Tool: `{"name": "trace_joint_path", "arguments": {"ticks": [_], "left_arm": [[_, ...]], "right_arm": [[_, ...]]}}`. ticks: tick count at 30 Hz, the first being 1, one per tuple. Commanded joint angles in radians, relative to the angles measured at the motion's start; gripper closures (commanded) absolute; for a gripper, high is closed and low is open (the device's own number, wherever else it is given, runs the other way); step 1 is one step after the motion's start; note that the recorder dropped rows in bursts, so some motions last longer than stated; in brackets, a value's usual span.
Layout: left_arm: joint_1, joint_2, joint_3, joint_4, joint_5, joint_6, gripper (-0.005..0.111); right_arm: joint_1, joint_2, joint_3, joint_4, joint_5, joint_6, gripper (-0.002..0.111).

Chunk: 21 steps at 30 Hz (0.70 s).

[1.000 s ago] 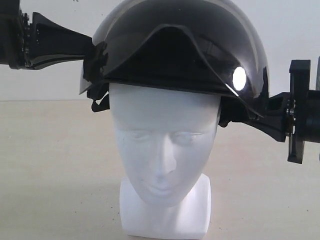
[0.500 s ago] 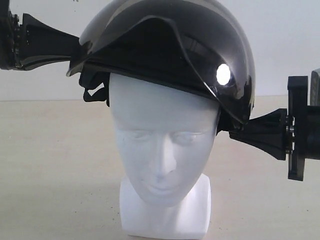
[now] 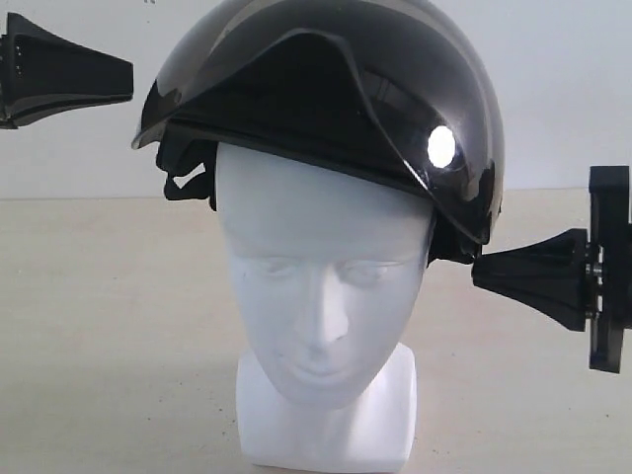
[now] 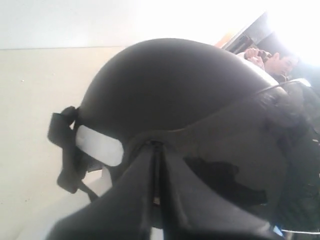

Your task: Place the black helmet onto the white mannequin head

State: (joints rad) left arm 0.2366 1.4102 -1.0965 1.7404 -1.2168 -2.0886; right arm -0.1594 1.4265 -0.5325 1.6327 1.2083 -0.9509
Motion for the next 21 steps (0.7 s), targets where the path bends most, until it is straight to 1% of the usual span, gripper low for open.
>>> {"name": "trace_joint_path", "arguments": {"ticks": [1, 3, 5, 8, 10, 13, 14, 15, 16, 18, 19, 20, 21], "left_arm": [[0.034, -0.007, 0.015, 0.004, -0.004, -0.009, 0.102], [0.035, -0.009, 0.015, 0.004, -0.004, -0.009, 0.102], [0.021, -0.028, 0.012, 0.004, -0.004, -0.003, 0.102], [-0.009, -0.070, -0.009, 0.004, -0.004, 0.067, 0.102], [-0.013, -0.077, -0.060, 0.004, -0.004, 0.029, 0.102], [-0.015, -0.057, -0.165, 0.004, -0.004, -0.010, 0.102], [-0.023, -0.048, -0.185, 0.001, -0.004, -0.010, 0.102], [-0.046, -0.024, -0.220, -0.012, -0.004, -0.010, 0.102], [-0.084, 0.002, -0.240, -0.012, -0.004, -0.010, 0.102], [-0.143, 0.045, -0.257, -0.017, -0.004, -0.010, 0.102], [-0.162, 0.057, -0.262, -0.017, -0.004, -0.010, 0.102], [-0.178, 0.079, -0.272, -0.017, -0.004, -0.010, 0.102], [-0.185, 0.096, -0.277, -0.017, -0.004, -0.010, 0.102]], "right_arm": [[-0.102, -0.012, 0.045, -0.032, 0.013, -0.033, 0.109], [-0.152, -0.023, 0.055, -0.057, 0.013, -0.035, 0.109], [-0.186, -0.052, 0.055, -0.076, 0.013, -0.024, 0.109], [-0.225, -0.134, 0.039, -0.061, 0.013, -0.022, 0.109], [-0.229, -0.198, -0.023, -0.044, 0.013, 0.028, 0.109], [-0.227, -0.218, -0.193, 0.006, 0.013, 0.089, 0.109], [-0.213, -0.211, -0.246, 0.007, 0.013, 0.098, 0.109], [-0.165, -0.195, -0.329, 0.005, 0.013, 0.109, 0.109], [-0.095, -0.180, -0.409, 0.005, 0.013, 0.119, 0.109], [0.012, -0.156, -0.518, 0.005, 0.013, 0.136, 0.109], [0.042, -0.146, -0.550, -0.001, 0.013, 0.140, 0.109], [0.093, -0.135, -0.579, -0.019, 0.013, 0.145, 0.109], [0.125, -0.125, -0.590, -0.036, 0.013, 0.149, 0.109]]}}
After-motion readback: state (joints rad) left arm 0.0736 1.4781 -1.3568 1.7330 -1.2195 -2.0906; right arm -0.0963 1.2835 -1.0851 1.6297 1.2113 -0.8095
